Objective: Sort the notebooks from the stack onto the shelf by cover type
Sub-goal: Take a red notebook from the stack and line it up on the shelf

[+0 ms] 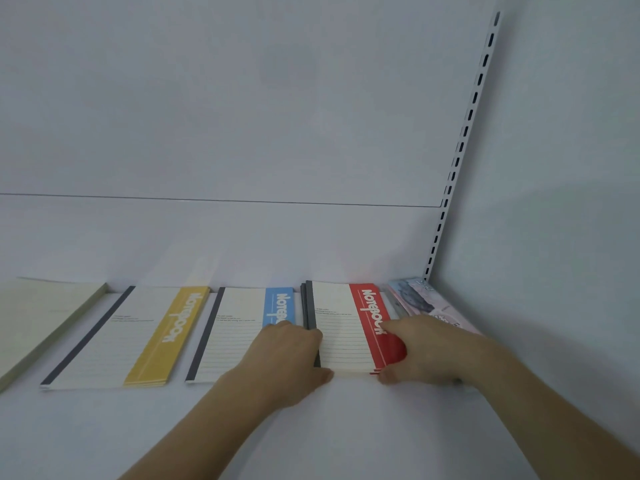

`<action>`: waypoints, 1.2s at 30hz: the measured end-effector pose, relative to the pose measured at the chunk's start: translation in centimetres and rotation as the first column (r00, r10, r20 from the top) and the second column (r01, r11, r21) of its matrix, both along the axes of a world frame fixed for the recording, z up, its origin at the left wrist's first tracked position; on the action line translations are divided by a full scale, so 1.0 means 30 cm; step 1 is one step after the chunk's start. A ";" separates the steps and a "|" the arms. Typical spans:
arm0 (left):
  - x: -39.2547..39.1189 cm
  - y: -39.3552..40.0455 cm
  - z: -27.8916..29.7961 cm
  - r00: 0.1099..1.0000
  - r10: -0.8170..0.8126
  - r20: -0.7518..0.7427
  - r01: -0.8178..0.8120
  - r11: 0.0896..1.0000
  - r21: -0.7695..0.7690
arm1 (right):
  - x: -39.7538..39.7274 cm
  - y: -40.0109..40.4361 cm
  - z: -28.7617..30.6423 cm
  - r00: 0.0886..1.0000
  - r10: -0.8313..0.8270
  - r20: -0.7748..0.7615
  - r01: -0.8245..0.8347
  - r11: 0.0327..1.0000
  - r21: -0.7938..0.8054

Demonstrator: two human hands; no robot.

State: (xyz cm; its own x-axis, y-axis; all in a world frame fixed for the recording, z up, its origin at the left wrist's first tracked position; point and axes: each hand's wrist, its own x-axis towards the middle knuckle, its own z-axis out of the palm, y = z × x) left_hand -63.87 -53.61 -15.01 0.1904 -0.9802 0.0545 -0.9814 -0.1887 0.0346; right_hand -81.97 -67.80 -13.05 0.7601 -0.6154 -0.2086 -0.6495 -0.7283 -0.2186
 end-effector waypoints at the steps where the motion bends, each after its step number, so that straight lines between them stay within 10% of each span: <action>1: -0.007 0.002 -0.002 1.000 0.000 0.018 0.000 1.000 -0.006 | -0.002 0.002 0.002 1.000 0.007 -0.001 -0.007 1.000 -0.007; 17: -0.025 -0.003 0.009 0.997 0.002 0.080 -0.005 0.999 0.038 | 0.006 -0.029 -0.001 0.998 0.058 -0.012 -0.058 0.998 -0.033; 36: -0.015 -0.010 0.021 0.979 0.099 -0.179 -0.083 0.992 0.093 | 0.018 -0.008 -0.001 0.995 0.102 -0.022 -0.104 0.991 -0.081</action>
